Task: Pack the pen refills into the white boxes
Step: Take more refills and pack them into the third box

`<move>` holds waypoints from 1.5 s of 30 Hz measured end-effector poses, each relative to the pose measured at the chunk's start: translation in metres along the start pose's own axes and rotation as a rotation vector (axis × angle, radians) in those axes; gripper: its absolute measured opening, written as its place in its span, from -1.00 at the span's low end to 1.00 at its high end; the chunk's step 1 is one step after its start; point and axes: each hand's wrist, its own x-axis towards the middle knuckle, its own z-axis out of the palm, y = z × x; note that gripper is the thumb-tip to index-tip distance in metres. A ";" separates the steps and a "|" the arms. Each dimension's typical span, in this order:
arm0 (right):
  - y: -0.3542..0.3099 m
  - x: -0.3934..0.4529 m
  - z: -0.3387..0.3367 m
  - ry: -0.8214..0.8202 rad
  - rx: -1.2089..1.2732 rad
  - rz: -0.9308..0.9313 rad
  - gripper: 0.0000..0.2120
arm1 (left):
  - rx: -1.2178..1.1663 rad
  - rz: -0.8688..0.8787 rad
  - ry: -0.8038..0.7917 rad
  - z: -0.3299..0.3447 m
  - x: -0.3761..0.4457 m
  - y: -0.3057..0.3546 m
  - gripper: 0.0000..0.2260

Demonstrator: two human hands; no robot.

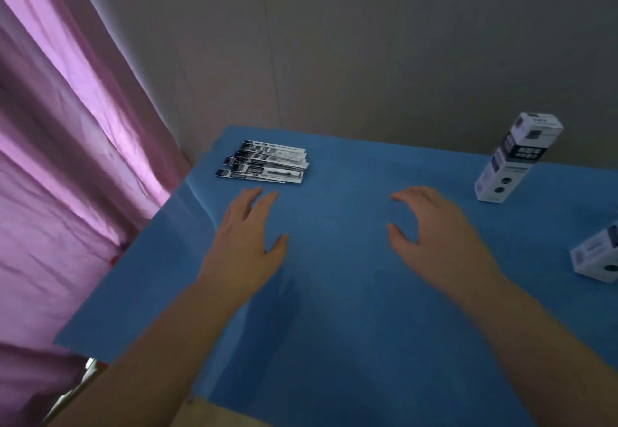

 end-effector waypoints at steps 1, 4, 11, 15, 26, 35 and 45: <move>-0.008 0.009 0.007 0.010 -0.002 0.013 -0.59 | 0.003 0.013 -0.005 -0.004 0.008 -0.014 -0.37; -0.032 0.033 0.030 0.023 0.003 0.041 -0.59 | 0.001 0.041 -0.054 -0.010 0.030 -0.051 -0.34; -0.070 0.059 0.074 -0.001 0.018 0.087 -0.58 | 0.081 0.142 -0.219 -0.011 0.089 -0.103 -0.28; -0.075 0.068 0.092 -0.022 0.022 0.126 -0.59 | 0.118 0.147 -0.280 0.003 0.144 -0.129 -0.24; -0.077 0.069 0.105 -0.090 -0.031 0.194 -0.55 | 0.490 0.340 -0.604 0.046 0.293 -0.149 0.11; -0.071 0.067 0.107 -0.094 -0.033 0.218 -0.56 | 0.616 0.463 -0.716 0.046 0.337 -0.128 -0.52; -0.065 0.063 0.111 -0.088 -0.024 0.199 -0.56 | 0.676 0.423 -0.635 0.054 0.323 -0.118 -0.82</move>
